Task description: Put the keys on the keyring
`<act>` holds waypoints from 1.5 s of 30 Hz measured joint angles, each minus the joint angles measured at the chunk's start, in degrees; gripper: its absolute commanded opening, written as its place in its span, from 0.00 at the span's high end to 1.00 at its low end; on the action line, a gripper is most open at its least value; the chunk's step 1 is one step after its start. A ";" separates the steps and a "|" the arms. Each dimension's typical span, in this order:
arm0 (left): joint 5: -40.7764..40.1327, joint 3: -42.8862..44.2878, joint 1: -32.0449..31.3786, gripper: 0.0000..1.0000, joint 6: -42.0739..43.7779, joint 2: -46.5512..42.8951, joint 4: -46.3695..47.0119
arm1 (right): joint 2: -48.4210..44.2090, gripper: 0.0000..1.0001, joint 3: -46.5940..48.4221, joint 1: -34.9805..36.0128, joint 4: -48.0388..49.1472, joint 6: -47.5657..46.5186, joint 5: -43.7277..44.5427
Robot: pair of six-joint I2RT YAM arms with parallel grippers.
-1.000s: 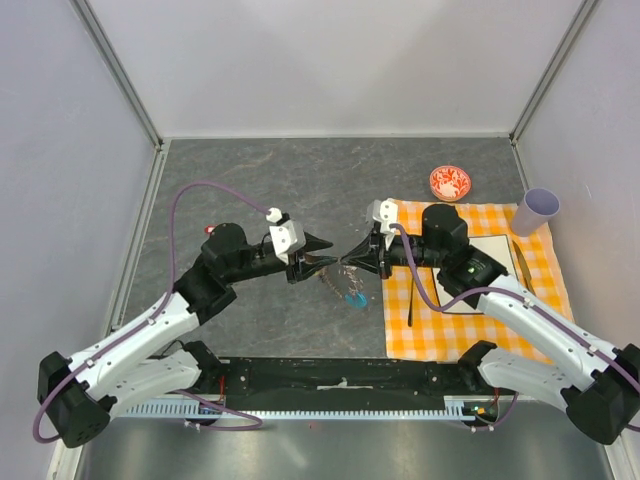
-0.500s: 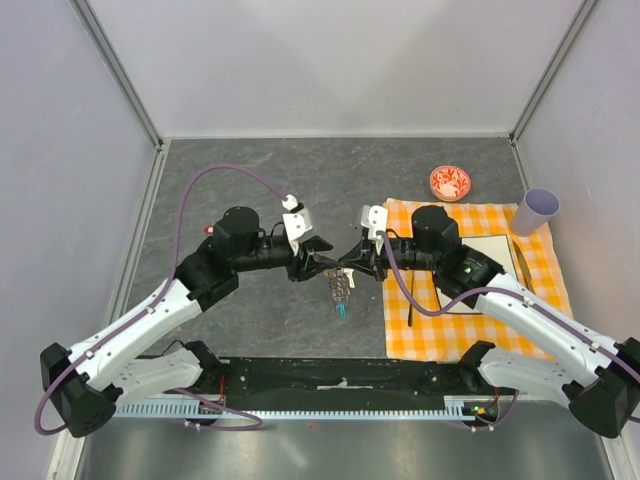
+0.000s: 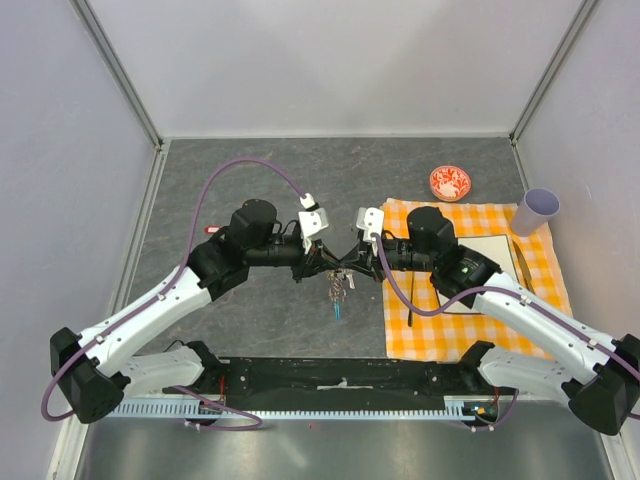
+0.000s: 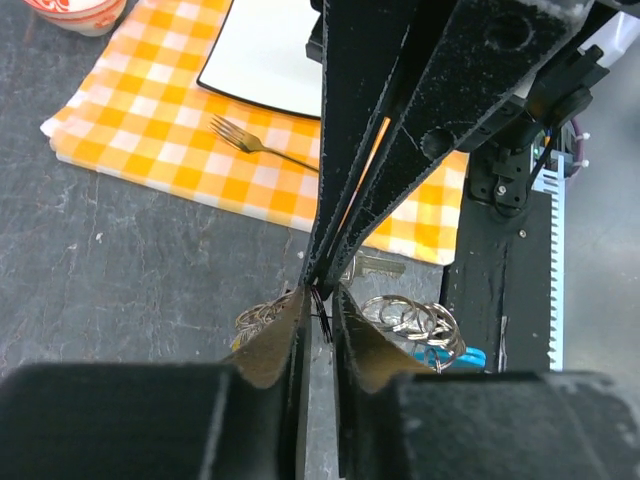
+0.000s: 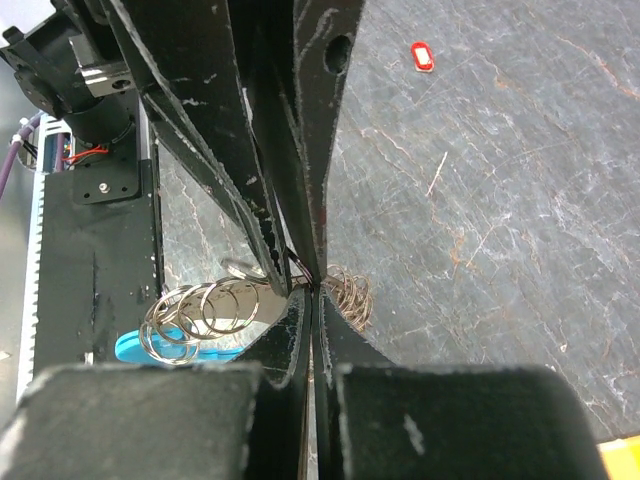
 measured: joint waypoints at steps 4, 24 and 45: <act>0.52 0.33 -0.09 0.98 0.68 0.02 -1.49 | 0.00 1.00 0.00 0.00 -0.79 -0.09 0.33; 0.83 -1.62 -0.24 0.98 2.16 -3.54 2.51 | -2.45 0.66 -0.31 0.33 1.07 1.14 1.70; 1.73 -3.85 -0.26 0.98 2.16 -4.46 7.34 | -4.94 0.78 -4.87 0.22 5.73 3.58 0.79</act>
